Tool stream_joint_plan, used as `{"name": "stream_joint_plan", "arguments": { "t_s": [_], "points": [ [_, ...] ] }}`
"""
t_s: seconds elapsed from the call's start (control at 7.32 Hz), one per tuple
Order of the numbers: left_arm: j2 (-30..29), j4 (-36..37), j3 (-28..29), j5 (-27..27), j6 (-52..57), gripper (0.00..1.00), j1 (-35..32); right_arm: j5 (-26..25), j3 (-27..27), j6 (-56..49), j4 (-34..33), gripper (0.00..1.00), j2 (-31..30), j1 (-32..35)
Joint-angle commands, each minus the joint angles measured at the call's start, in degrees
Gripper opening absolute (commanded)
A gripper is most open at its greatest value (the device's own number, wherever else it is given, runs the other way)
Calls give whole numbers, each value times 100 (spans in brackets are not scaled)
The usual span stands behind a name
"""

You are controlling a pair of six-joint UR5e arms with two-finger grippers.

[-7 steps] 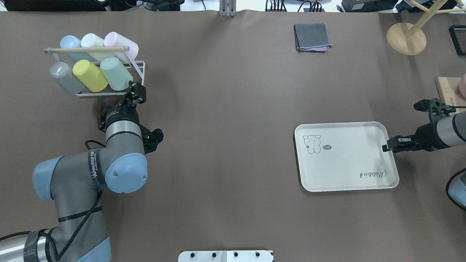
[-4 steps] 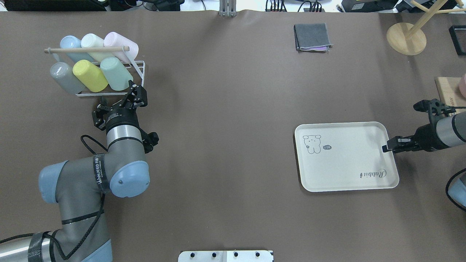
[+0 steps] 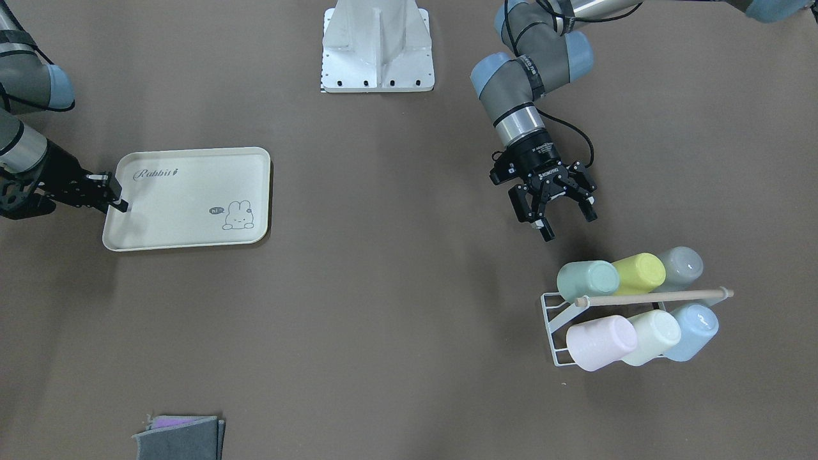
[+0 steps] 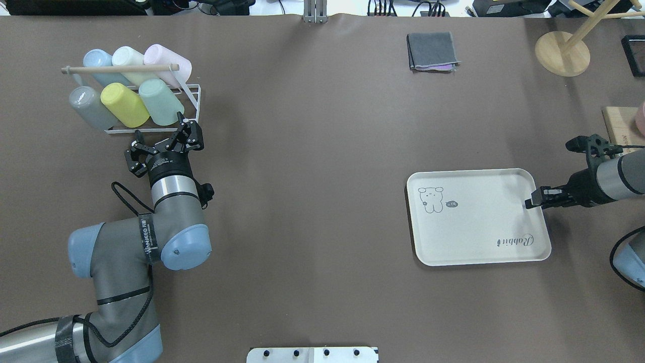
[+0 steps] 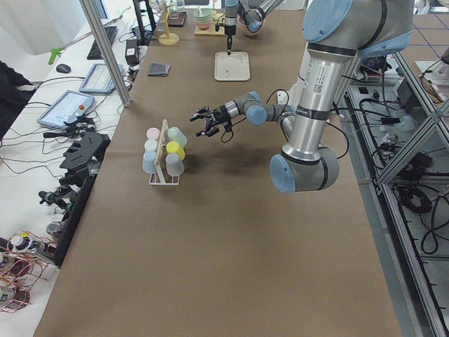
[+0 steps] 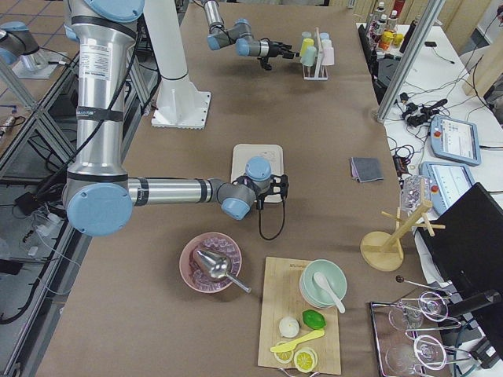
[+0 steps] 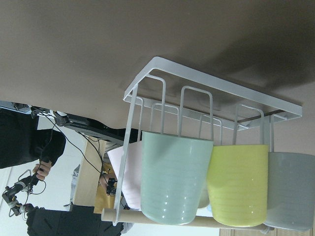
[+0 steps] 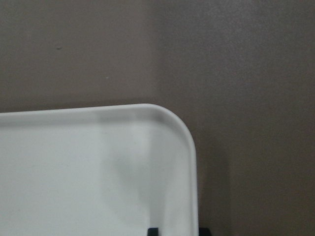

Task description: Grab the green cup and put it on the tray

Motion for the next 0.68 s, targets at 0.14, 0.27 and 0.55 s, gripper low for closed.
{"name": "stream_joint_plan", "arguments": {
  "t_s": [0.14,0.27,0.55],
  "points": [
    [-39,-557,485,67,31,99,-31,47,-8,20,0,0,8,7],
    [-74,-575,581,67,75,99,-135,48,1,21,8,0,8,7],
    [-222,-645,827,67,346,99,-346,109,53,47,-35,0,26,-2]
  ]
}}
